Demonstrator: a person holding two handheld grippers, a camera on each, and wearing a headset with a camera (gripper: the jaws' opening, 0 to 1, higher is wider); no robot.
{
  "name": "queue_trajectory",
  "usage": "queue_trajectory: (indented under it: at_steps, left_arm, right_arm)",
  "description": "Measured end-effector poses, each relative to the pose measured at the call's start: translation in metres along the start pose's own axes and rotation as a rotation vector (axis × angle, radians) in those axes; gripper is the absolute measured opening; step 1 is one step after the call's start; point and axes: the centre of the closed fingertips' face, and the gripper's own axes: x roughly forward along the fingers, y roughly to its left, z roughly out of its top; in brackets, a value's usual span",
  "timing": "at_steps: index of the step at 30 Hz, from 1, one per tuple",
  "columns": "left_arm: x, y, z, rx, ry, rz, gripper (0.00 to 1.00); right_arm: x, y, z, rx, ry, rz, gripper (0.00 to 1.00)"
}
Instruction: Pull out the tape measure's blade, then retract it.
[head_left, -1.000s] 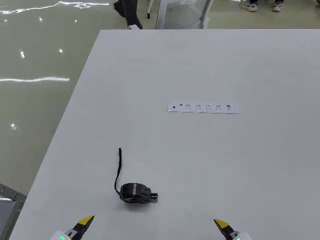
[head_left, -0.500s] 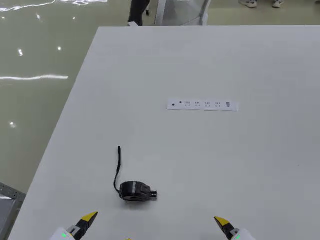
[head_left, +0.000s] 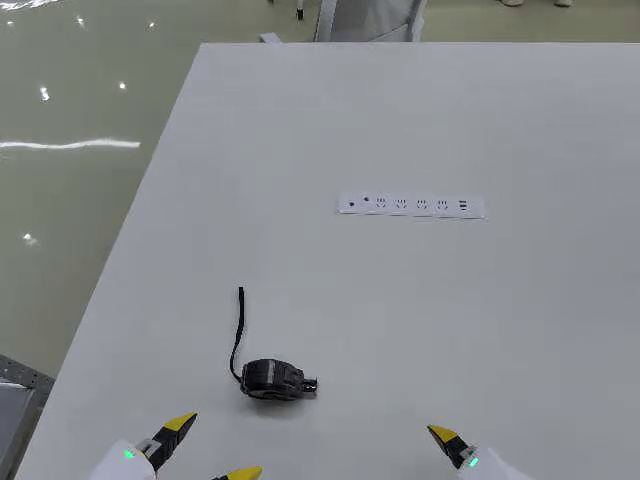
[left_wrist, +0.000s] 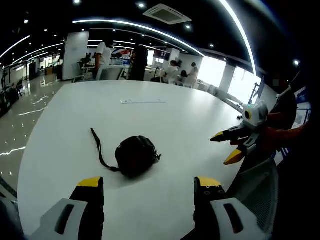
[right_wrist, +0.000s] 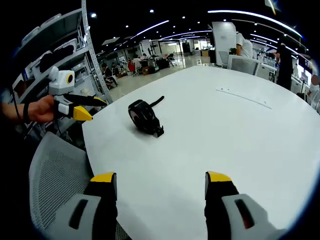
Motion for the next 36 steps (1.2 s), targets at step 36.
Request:
queue_trajectory:
  at_steps: [36]
  left_arm:
    - [0.054, 0.015, 0.025, 0.281, 0.179, -0.163, 0.70]
  right_arm:
    - [0.055, -0.019, 0.022, -0.170, 0.108, 0.106, 0.67]
